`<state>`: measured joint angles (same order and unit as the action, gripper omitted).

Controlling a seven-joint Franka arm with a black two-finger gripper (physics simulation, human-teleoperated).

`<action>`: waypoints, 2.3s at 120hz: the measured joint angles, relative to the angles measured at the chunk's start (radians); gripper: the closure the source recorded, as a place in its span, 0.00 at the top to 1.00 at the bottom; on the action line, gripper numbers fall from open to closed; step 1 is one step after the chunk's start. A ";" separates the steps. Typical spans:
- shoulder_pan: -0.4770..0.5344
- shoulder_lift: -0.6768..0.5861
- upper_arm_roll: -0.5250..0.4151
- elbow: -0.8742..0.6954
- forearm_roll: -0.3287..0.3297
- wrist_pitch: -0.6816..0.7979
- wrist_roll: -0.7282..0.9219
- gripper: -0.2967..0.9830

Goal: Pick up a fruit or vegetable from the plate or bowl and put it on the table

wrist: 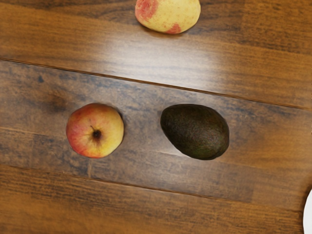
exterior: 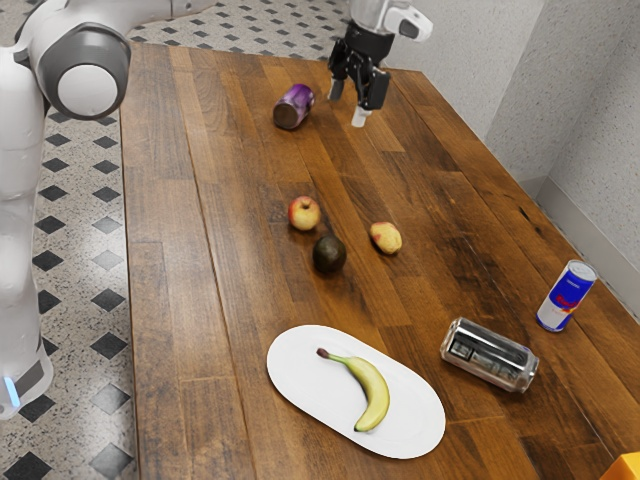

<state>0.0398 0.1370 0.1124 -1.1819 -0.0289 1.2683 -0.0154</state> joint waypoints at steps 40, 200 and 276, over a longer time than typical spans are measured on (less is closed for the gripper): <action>-0.040 -0.063 -0.100 0.153 -0.003 0.045 -0.070 0.77; -0.229 -0.049 -0.355 -0.597 -0.022 0.682 -1.558 0.77; -0.229 -0.035 -0.384 -0.714 -0.039 0.814 -1.675 0.77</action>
<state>-0.1895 0.1022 -0.2714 -1.8963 -0.0677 2.0822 -1.6901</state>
